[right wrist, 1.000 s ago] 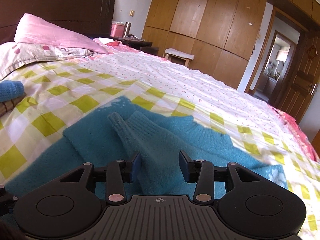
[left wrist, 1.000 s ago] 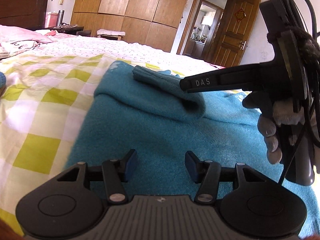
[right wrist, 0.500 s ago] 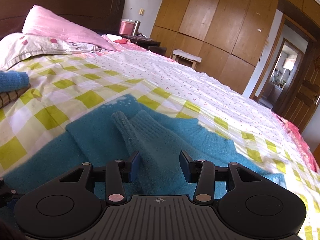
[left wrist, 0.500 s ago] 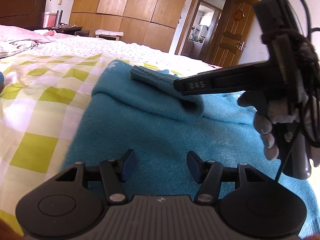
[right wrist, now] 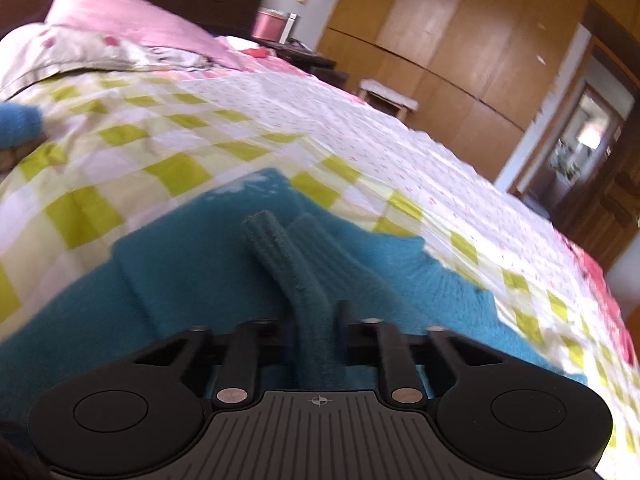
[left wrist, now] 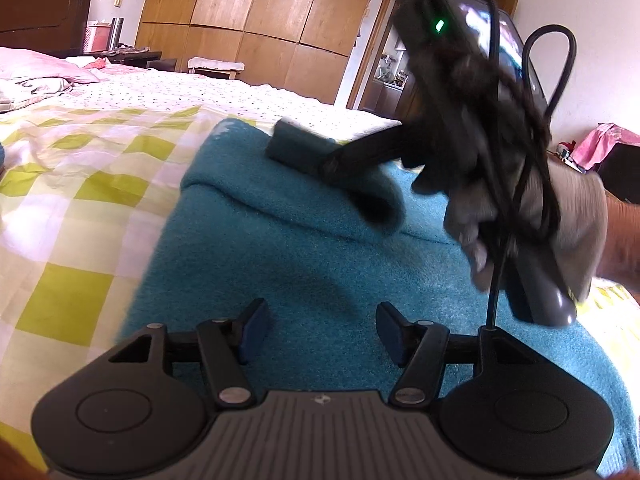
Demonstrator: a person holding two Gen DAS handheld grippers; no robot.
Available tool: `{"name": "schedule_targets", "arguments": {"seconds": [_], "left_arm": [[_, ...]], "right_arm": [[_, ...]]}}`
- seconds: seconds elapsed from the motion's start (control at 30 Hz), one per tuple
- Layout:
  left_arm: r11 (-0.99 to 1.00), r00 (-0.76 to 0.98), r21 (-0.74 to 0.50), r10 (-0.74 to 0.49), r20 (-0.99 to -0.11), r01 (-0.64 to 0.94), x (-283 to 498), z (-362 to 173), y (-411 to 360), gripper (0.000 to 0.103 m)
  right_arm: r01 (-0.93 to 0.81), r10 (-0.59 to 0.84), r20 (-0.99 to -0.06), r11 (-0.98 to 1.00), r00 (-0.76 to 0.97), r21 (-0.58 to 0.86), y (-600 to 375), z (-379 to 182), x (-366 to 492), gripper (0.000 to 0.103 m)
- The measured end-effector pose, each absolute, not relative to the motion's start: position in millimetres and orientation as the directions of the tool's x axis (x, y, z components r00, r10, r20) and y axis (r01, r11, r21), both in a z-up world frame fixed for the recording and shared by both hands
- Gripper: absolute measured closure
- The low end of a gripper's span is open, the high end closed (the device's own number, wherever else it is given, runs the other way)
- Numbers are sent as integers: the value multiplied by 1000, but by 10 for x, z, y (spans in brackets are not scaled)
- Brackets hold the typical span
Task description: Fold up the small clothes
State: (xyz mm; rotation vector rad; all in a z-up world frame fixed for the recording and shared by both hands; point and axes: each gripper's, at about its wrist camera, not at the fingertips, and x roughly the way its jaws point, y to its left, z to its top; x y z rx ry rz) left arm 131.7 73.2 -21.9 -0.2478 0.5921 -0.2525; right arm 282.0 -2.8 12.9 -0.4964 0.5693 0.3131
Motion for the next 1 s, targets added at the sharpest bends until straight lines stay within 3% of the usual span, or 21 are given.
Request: {"name": "schedule_targets", "arguments": {"seconds": [0.17,0.3,0.4,0.43,0.6,0.77,1.0], "left_arm": [[940,805,-302,-301,-512,159,1310,-187,727,39],[943,822,-301,-283,-494,144,1303,-154,719,38],[944,827,-306,-269,-493,124,1322,-162,729,38],[945,823,-303,-265,-502,120,1330,-175,721,38],[956,813,-272,-248,-527,115,1352,-172,708,37],[959,807,-269,-225,-545,86,1504,-98,743,37],[985,848,-171,-83,-524,-9,2235,95,705,37]], "right_arm": [[-297,153,-500,928,853,-224,-483,605,2973,93],[-210,209,-380,977,901,39,-1166,1019,2980,93],[-134,188,-274,970,943,205,-1691,988,2881,93],[-94,163,-278,964,947,247,-1824,879,2881,92],[19,170,-519,941,838,338,-2151,19,2970,84],[37,192,-498,909,845,414,-2247,-58,2846,80],[-1,237,-474,895,848,447,-2180,99,2842,79]]}}
